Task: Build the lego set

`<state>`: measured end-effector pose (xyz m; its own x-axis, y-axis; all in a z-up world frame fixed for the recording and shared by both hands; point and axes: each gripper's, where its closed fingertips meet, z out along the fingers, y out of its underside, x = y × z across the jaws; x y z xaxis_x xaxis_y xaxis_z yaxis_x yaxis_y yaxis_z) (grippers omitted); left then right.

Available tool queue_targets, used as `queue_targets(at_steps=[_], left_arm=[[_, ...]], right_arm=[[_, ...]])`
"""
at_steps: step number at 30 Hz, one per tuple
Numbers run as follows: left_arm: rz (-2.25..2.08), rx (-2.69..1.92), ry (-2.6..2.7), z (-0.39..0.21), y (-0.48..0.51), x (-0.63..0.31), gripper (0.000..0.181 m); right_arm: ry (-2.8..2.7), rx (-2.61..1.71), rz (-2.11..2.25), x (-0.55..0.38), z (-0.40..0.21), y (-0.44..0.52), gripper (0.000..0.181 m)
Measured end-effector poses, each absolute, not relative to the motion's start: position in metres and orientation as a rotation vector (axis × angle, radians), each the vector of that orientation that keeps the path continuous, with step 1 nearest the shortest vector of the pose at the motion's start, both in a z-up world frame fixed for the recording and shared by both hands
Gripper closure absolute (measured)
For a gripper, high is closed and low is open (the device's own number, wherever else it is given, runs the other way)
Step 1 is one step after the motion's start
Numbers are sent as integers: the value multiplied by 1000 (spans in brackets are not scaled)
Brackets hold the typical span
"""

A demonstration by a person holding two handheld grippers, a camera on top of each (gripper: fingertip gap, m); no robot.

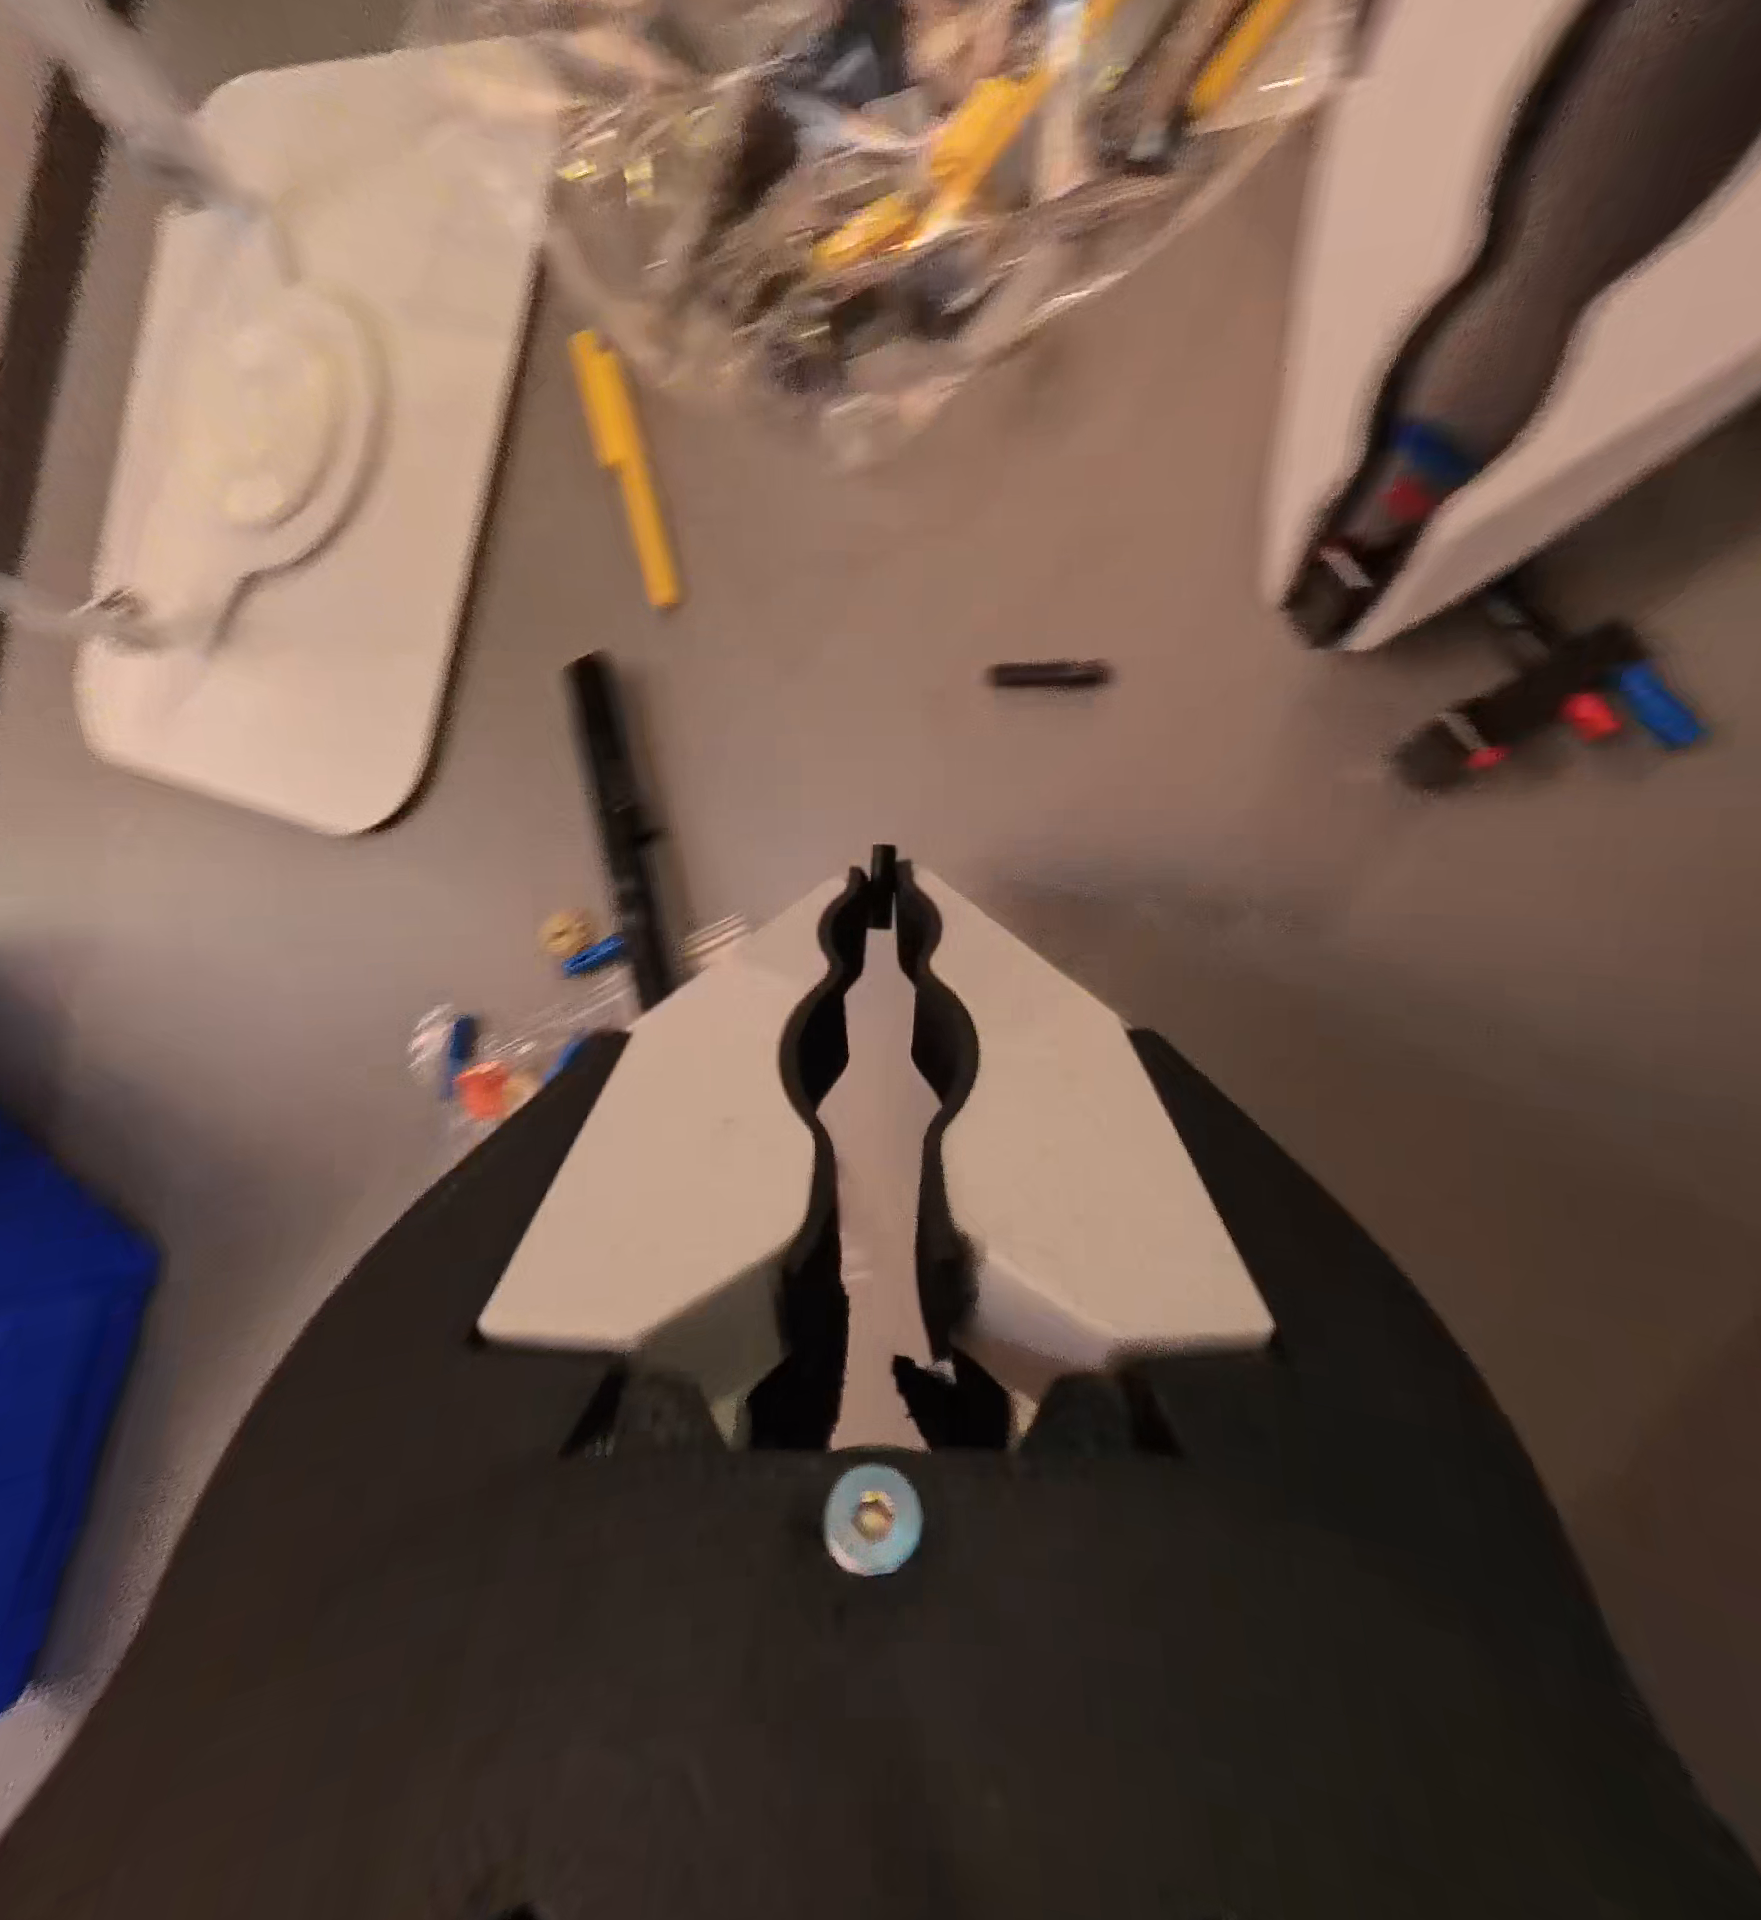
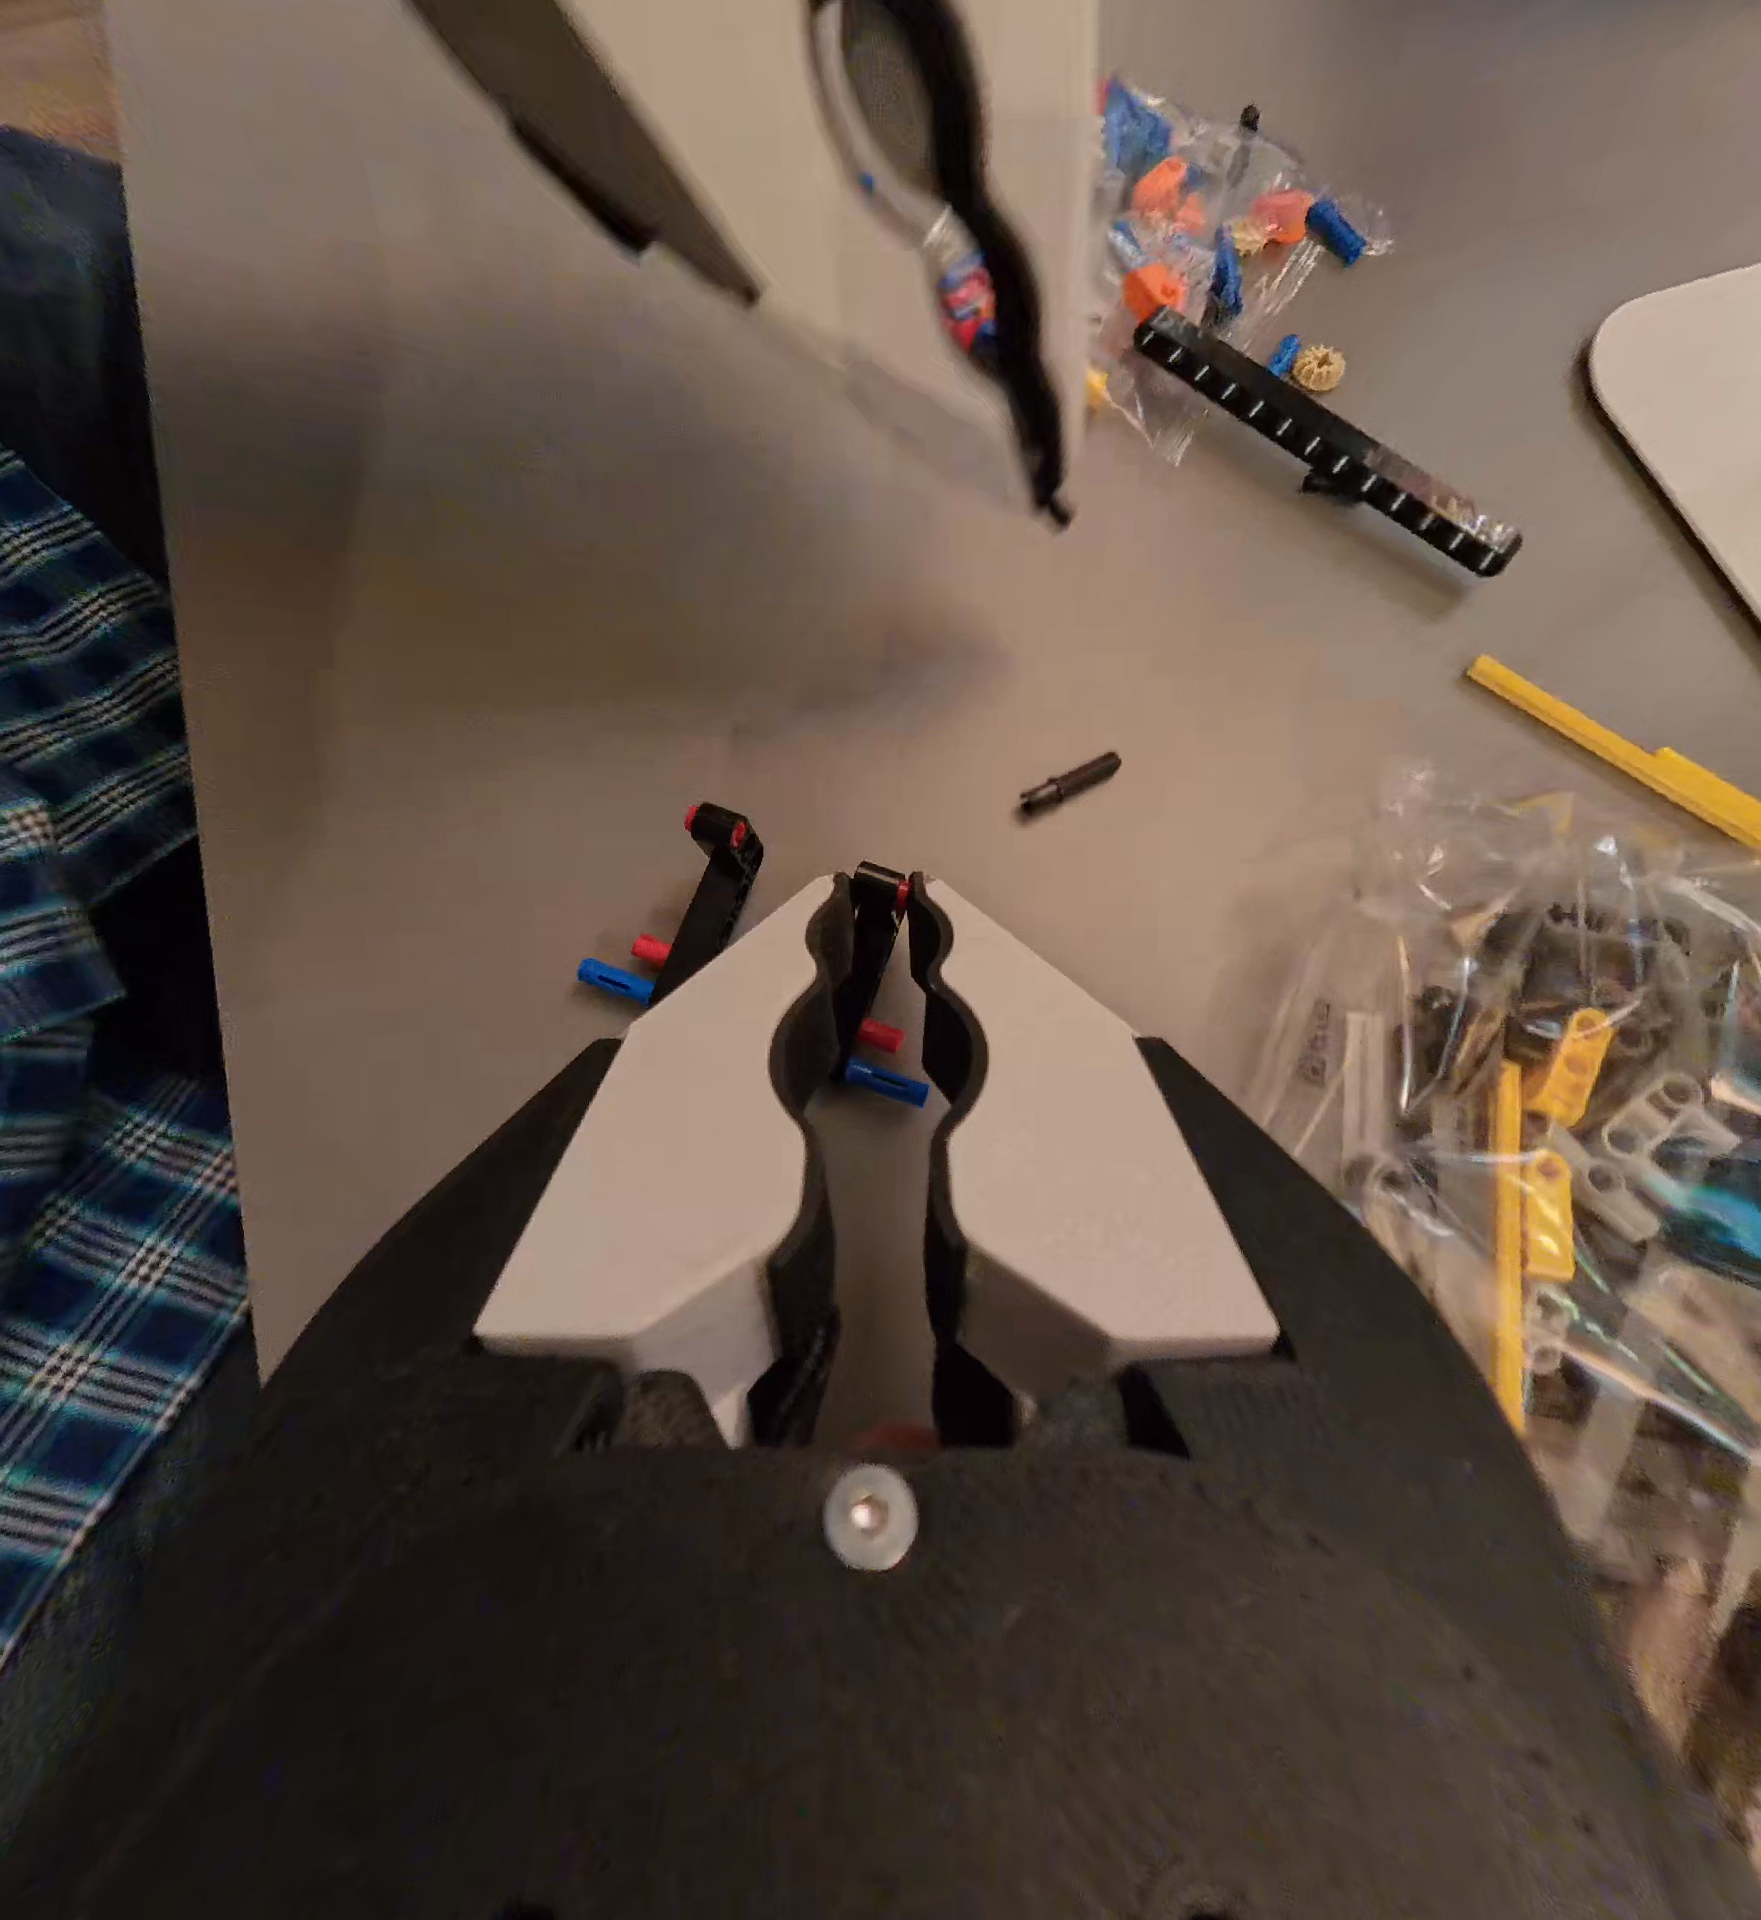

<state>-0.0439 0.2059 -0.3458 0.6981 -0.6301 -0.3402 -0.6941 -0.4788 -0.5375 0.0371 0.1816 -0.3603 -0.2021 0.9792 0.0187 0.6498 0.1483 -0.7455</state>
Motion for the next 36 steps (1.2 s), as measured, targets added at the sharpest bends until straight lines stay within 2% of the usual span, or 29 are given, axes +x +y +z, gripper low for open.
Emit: queue_targets(at_steps=[8,15,23,30,35,36], left_arm=[[159,-2328,787,-340,250,-120,179],[88,-2423,811,-371,250,-123,179],[-36,-2418,753,-372,251,-117,166],[-12,-2372,693,-355,254,-122,144],[50,-2297,669,-328,249,-116,139],[46,-2273,665,-320,246,-111,140]], right_arm=[[-1929,-1546,805,22,-363,176,174],[-1908,-1579,808,21,-365,178,174],[-1866,-1628,789,21,-369,183,173],[-1859,-1649,800,24,-368,184,151],[-1810,-1632,838,31,-351,191,127],[-1789,-1618,850,33,-344,193,127]])
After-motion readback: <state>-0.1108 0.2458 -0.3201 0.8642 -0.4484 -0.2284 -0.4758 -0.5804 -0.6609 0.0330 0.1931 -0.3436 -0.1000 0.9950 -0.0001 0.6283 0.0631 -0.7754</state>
